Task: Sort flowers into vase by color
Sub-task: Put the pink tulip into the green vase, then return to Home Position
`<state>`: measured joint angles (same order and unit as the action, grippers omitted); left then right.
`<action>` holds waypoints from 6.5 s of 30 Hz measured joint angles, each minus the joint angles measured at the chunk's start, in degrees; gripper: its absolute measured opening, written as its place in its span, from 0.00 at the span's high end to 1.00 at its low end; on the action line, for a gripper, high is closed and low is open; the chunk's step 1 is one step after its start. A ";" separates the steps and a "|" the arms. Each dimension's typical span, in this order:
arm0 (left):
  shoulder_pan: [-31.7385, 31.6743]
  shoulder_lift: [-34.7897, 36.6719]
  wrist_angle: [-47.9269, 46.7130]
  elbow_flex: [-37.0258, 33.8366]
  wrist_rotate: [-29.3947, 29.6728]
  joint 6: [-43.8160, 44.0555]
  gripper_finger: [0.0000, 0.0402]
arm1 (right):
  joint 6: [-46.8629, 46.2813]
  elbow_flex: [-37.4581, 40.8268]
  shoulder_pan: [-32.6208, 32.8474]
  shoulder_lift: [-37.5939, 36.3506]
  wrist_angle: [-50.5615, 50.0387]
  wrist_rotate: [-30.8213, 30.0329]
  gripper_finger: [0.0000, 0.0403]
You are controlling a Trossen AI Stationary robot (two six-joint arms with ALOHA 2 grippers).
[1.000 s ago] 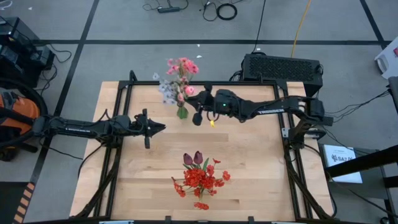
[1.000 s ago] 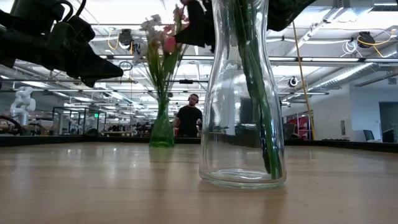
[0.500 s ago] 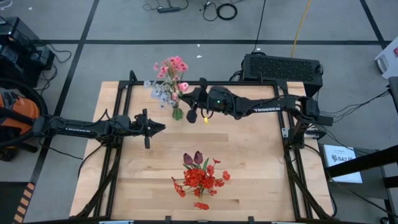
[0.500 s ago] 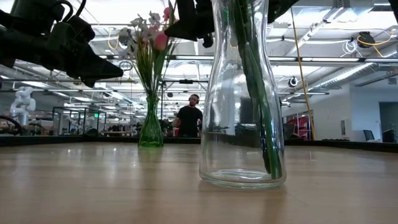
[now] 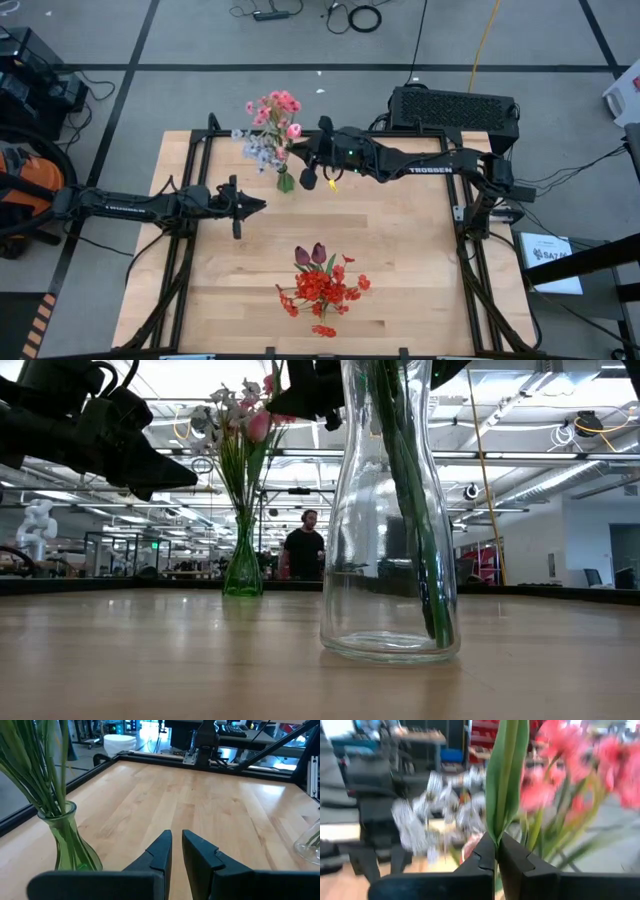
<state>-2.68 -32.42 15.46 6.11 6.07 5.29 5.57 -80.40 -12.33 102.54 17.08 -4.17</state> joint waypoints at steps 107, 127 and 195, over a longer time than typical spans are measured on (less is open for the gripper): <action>0.13 27.37 -11.74 -5.70 -8.96 -8.73 0.88 | -27.22 38.60 4.20 -41.15 -32.01 -3.25 0.55; 0.13 27.21 -14.49 -5.75 -8.50 -8.71 0.88 | -19.54 58.15 4.19 -59.40 -16.13 6.23 0.55; 0.11 27.15 -14.49 -5.84 -8.35 -8.69 0.88 | -24.40 79.06 11.95 -100.43 -17.33 4.22 0.55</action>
<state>-2.57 -5.28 0.97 0.27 -2.28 -3.40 -18.83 -1.34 -0.38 2.11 -0.25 0.05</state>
